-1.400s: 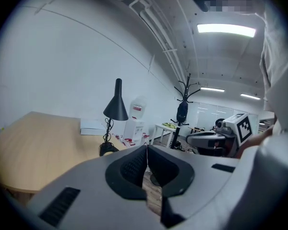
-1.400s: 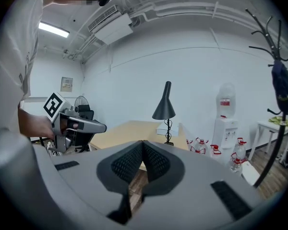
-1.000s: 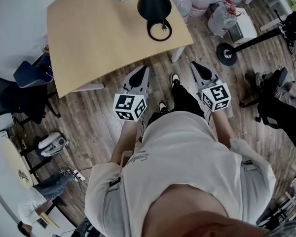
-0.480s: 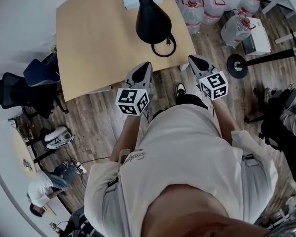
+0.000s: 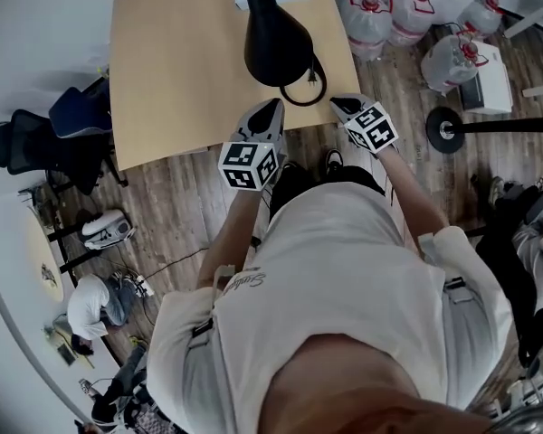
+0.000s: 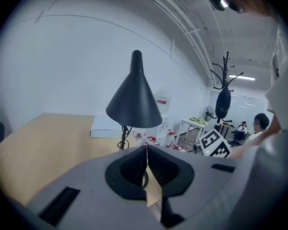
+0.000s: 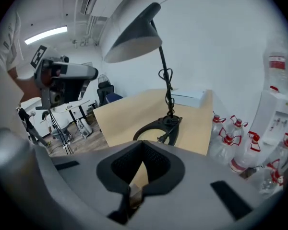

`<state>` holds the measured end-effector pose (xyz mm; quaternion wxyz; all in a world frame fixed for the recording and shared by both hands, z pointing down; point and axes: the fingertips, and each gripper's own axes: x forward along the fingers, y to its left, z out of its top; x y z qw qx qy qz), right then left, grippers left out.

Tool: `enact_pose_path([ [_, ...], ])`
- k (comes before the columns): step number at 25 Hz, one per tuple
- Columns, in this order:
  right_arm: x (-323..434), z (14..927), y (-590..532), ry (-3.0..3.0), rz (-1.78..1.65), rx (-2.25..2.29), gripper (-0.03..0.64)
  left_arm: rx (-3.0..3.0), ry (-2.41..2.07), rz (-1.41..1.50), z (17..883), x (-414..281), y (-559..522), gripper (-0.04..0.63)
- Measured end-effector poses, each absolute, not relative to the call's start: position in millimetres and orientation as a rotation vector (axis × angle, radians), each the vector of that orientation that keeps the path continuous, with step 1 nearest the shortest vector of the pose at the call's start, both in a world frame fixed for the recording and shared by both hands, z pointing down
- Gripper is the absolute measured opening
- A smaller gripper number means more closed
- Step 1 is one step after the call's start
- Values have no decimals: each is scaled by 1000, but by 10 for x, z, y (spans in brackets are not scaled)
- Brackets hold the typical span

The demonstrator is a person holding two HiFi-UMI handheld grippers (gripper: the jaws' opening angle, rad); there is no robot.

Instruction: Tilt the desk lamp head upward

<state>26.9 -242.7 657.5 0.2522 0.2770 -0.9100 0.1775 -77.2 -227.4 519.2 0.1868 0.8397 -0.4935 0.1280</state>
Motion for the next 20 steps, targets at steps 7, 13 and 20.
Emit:
enact_pose_path([
  [7, 26, 7151, -2726, -2346, 464, 647, -5, 2283, -1422, 295, 5340, -843, -2504, 15],
  [13, -45, 7440, -2864, -2266, 492, 609, -5, 2320, -1407, 255, 5336, -777, -2638, 15],
  [20, -79, 7546, -2837, -2240, 520, 590, -5, 2390, -1413, 166, 5197, -745, -2701, 15],
])
